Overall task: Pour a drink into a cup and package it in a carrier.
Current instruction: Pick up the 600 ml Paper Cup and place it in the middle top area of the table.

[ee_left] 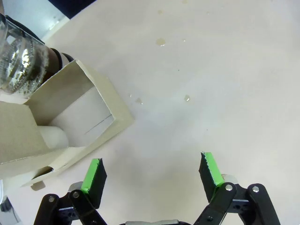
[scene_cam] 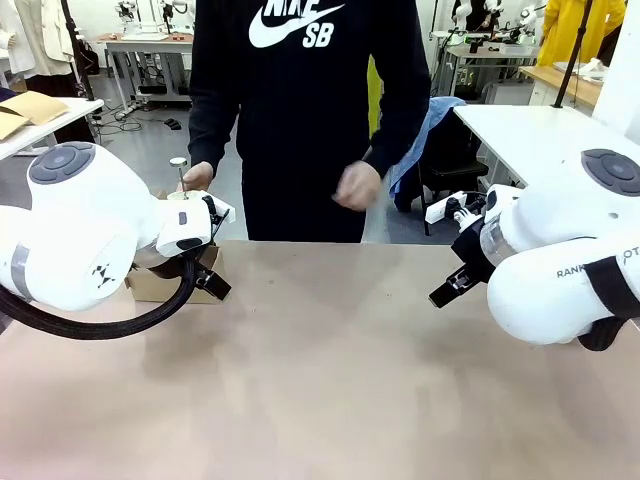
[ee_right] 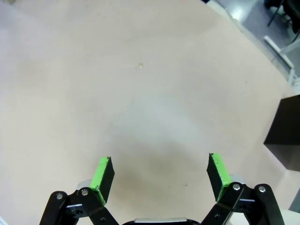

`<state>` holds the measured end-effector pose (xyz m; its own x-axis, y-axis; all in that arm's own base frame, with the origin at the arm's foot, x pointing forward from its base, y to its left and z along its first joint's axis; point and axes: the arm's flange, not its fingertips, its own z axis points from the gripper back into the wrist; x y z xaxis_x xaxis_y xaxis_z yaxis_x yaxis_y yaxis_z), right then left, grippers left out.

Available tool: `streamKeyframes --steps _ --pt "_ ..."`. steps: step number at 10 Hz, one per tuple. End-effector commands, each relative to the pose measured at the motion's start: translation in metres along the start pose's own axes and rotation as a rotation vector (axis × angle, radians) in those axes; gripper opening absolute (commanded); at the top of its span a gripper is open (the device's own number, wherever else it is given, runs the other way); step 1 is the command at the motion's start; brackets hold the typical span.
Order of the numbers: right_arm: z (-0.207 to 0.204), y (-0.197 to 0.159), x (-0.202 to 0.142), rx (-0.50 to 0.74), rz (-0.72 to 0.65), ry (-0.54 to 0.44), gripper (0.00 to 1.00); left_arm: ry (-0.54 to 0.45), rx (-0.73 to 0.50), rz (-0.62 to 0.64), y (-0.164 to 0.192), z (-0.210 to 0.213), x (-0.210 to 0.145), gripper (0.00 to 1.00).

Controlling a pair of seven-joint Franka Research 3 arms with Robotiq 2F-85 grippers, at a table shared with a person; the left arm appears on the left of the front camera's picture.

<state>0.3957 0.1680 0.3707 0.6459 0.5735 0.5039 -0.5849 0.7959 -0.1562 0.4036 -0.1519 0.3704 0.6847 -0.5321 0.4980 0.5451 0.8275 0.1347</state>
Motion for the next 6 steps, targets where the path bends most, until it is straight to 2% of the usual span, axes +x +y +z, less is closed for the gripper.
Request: streamKeyframes --steps 1,2,4,6 --pt "0.016 -0.017 0.028 -0.006 0.02 -0.017 1.0 0.0 0.0 0.0 0.0 0.0 0.0 1.0" --pt "0.036 -0.04 0.061 -0.011 0.018 -0.029 1.0 0.0 0.0 0.0 0.0 0.0 0.0 1.0" --pt "0.077 -0.092 0.113 0.068 0.031 -0.047 1.0 0.0 0.0 0.0 0.0 0.0 0.0 1.0" --pt "0.12 -0.175 0.128 0.272 0.07 -0.136 1.0 0.0 0.0 0.0 0.0 0.0 0.0 1.0"
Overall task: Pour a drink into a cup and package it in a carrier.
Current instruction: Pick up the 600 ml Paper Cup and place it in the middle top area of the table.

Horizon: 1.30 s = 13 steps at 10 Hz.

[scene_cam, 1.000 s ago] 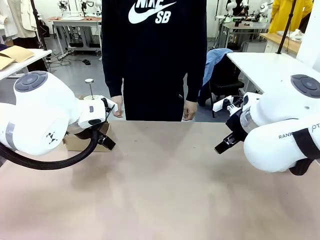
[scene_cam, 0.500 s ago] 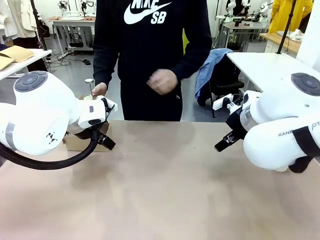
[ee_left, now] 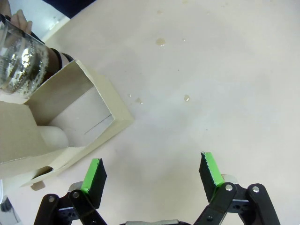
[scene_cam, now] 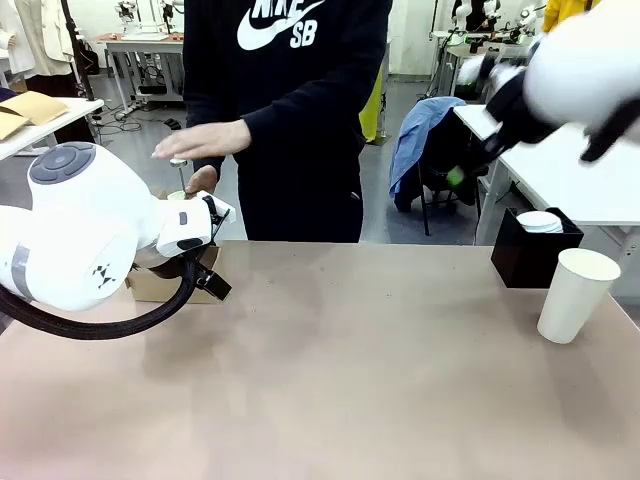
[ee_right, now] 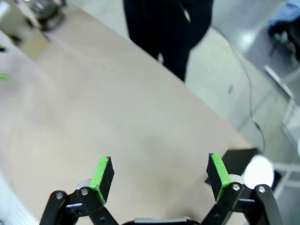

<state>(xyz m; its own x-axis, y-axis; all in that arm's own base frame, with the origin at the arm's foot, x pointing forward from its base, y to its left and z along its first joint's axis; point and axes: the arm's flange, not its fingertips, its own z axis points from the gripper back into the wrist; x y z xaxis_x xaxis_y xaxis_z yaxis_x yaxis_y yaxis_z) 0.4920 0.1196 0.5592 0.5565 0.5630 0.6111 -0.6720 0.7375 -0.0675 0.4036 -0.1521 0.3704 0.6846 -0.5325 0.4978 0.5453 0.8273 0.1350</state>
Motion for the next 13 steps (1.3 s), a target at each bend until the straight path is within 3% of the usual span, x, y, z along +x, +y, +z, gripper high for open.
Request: streamKeyframes --steps 1,2,4,8,10,12,13 --pt "0.026 -0.088 -0.015 0.224 0.046 -0.072 1.0 0.0 0.0 0.0 0.0 0.0 0.0 1.0" --pt "0.044 -0.124 -0.039 0.289 0.067 -0.161 1.0 0.0 0.0 0.0 0.0 0.0 0.0 1.0" --pt "0.064 -0.176 -0.119 0.363 0.171 -0.379 1.0 0.0 0.0 0.0 0.0 0.0 0.0 1.0" --pt "0.03 -0.195 -0.278 0.374 0.182 -0.729 1.0 0.0 0.0 0.0 0.0 0.0 0.0 1.0" --pt "0.004 -0.203 -0.332 0.422 0.084 -0.817 1.0 0.0 0.0 0.0 0.0 0.0 0.0 1.0" --pt "-0.016 -0.204 -0.352 0.448 0.057 -0.855 1.0 0.0 0.0 0.0 0.0 0.0 0.0 1.0" --pt "-0.002 -0.187 -0.355 0.412 0.061 -0.814 1.0 0.0 0.0 0.0 0.0 0.0 0.0 1.0"
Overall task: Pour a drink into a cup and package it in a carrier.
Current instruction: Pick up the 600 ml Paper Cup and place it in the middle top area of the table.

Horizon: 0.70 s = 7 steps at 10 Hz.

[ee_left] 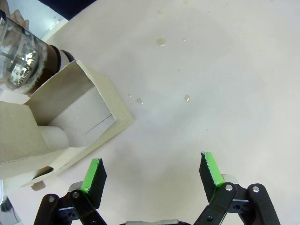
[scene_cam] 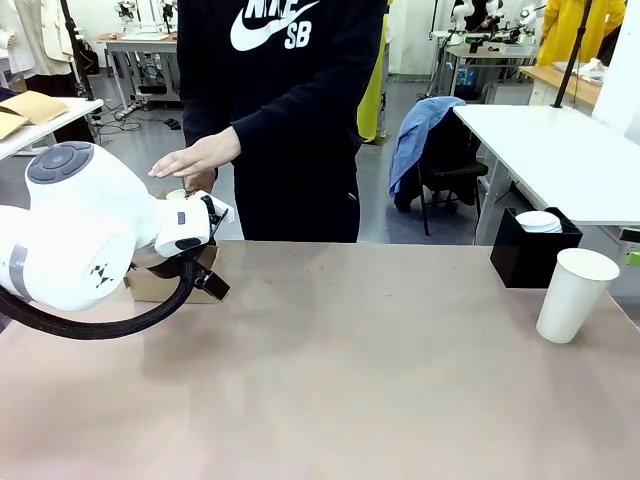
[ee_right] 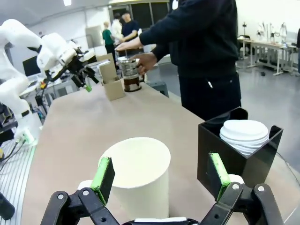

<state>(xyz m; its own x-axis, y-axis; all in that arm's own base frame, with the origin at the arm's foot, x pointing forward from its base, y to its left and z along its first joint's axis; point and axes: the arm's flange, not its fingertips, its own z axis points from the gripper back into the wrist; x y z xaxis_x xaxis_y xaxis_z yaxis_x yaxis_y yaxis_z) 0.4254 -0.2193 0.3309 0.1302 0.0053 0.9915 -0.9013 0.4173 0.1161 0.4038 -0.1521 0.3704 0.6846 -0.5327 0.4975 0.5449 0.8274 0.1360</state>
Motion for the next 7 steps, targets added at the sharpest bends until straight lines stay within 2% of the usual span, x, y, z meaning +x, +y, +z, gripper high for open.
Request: streamKeyframes --steps 1,4,5,7 --pt "0.001 0.007 0.022 -0.022 0.041 0.024 1.0 0.0 -0.001 0.0 0.0 0.0 0.0 1.0" --pt "0.002 0.001 0.013 -0.009 0.028 0.005 1.0 0.0 -0.001 0.0 0.0 0.0 0.0 1.0" --pt "0.007 -0.005 0.001 -0.018 0.024 -0.023 1.0 0.0 -0.001 0.0 0.0 0.0 0.0 1.0" --pt "0.017 -0.002 -0.033 0.047 0.083 -0.077 1.0 0.0 -0.001 0.0 0.0 0.0 0.0 1.0"
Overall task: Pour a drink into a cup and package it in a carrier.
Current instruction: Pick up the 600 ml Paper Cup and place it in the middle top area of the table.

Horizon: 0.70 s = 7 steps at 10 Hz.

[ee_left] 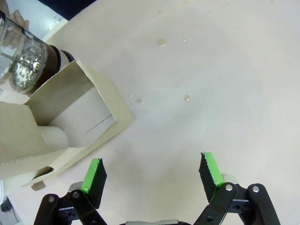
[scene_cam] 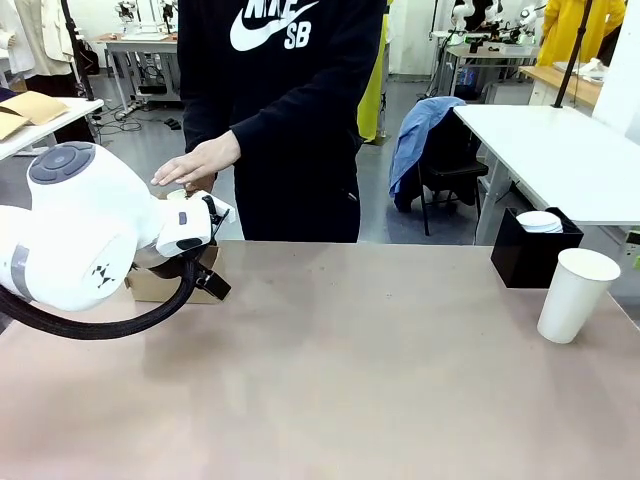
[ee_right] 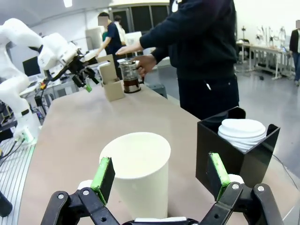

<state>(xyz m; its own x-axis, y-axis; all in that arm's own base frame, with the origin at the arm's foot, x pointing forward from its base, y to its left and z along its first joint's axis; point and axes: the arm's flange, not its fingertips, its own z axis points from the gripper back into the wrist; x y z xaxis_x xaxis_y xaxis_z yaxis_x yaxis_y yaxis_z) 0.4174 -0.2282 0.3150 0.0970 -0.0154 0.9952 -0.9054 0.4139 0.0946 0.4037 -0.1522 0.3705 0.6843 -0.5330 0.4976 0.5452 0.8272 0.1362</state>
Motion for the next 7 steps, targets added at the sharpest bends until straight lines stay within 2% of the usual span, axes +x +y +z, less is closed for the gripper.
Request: streamKeyframes --steps 1,3,7 --pt "0.007 -0.004 -0.025 0.065 0.061 -0.062 1.0 0.0 -0.001 0.0 0.0 0.0 0.0 1.0" --pt "0.016 0.0 -0.036 0.066 0.081 -0.05 1.0 0.0 -0.001 0.0 0.0 0.0 0.0 1.0" --pt "-0.002 0.002 -0.053 0.056 0.073 -0.008 1.0 0.0 -0.001 0.0 0.0 0.0 0.0 1.0"
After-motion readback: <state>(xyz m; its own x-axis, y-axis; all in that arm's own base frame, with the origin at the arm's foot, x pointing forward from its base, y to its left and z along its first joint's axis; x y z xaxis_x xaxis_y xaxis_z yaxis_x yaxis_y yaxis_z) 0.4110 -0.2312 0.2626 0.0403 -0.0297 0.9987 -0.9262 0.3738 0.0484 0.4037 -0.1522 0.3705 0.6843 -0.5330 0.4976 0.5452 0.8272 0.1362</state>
